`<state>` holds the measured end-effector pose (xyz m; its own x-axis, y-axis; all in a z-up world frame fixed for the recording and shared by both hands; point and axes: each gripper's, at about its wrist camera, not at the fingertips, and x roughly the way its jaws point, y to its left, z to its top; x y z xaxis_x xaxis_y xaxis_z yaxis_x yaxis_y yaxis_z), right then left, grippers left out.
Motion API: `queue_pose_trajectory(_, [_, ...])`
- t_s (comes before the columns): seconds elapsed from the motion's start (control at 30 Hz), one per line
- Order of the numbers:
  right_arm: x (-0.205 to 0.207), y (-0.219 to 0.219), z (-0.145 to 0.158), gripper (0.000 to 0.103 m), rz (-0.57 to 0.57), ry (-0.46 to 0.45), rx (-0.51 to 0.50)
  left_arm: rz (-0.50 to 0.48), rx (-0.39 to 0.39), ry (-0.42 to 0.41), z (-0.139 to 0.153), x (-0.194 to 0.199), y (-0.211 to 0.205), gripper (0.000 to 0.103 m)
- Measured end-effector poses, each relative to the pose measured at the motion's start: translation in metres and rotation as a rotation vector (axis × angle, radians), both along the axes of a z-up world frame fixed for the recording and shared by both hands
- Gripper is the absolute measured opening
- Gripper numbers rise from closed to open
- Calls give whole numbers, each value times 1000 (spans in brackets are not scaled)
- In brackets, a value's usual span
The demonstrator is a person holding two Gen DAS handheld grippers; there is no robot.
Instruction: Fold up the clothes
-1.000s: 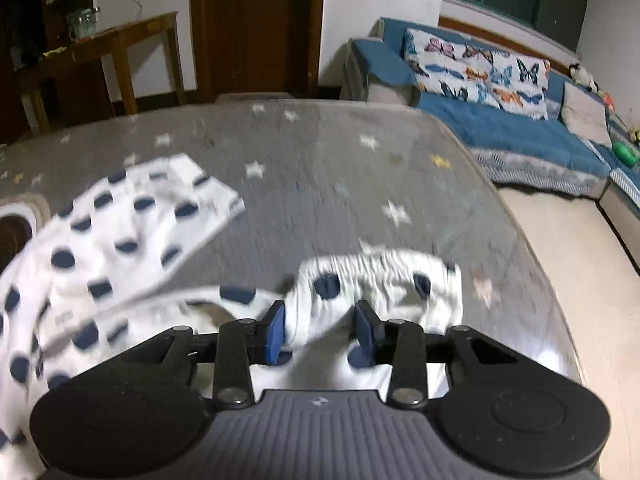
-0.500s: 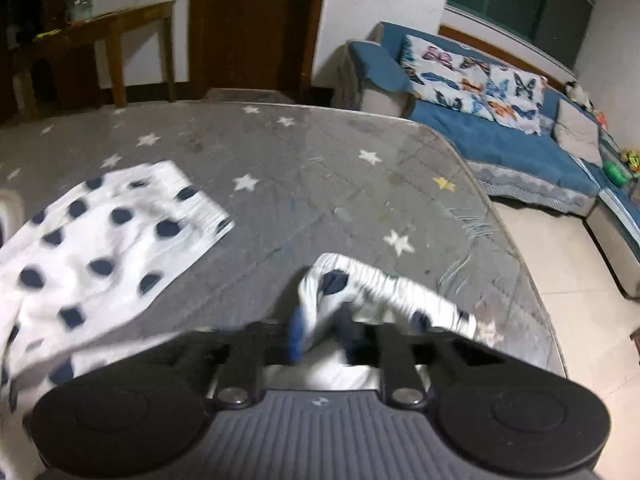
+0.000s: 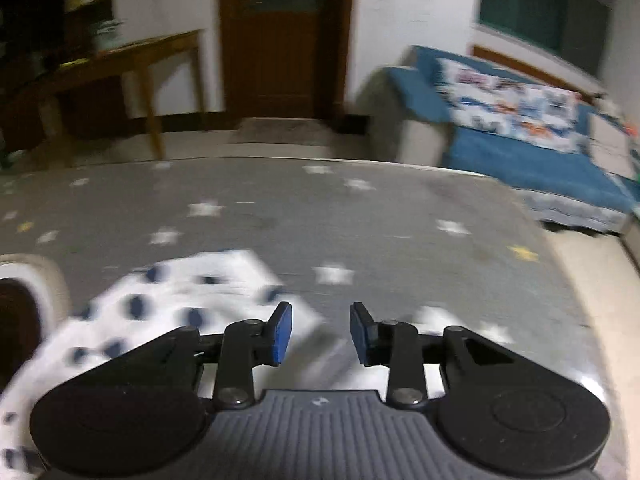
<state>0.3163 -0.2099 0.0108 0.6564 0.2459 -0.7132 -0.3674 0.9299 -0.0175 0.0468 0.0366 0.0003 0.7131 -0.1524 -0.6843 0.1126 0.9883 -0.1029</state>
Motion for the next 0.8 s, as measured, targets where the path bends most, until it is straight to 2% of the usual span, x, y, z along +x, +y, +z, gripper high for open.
queue_pose_trajectory(0.07, [-1, 18, 0, 32, 67, 25, 33, 27, 6, -11, 3, -5, 6, 87])
queue_pose_trajectory(0.13, [1, 37, -4, 32, 98, 47, 23, 54, 13, -21, 6, -11, 13, 87])
queue_pose_trajectory(0.27, [13, 64, -16, 33, 88, 120, -3, 77, 16, -20, 6, -19, 22, 85])
queue_pose_trajectory(0.37, [18, 71, -16, 34, 88, 115, 1, 60, 0, 6, 0, -21, 24, 73])
queue_pose_trajectory(0.43, [20, 78, -18, 34, 91, 116, 3, 43, -16, 22, -4, -22, 24, 58])
queue_pose_trajectory(0.47, [21, 82, -18, 34, 97, 115, 1, 35, -22, 30, -5, -23, 23, 54])
queue_pose_trajectory(0.6, [28, 109, -19, 34, 129, 118, 6, 31, -14, 28, -7, -27, 24, 14])
queue_pose_trajectory(0.63, [30, 117, -19, 34, 144, 117, 9, 35, -32, 33, -6, -28, 27, 9])
queue_pose_trajectory(0.8, [32, 166, -20, 36, 233, 110, 15, 64, -39, 27, 1, -45, 32, 6])
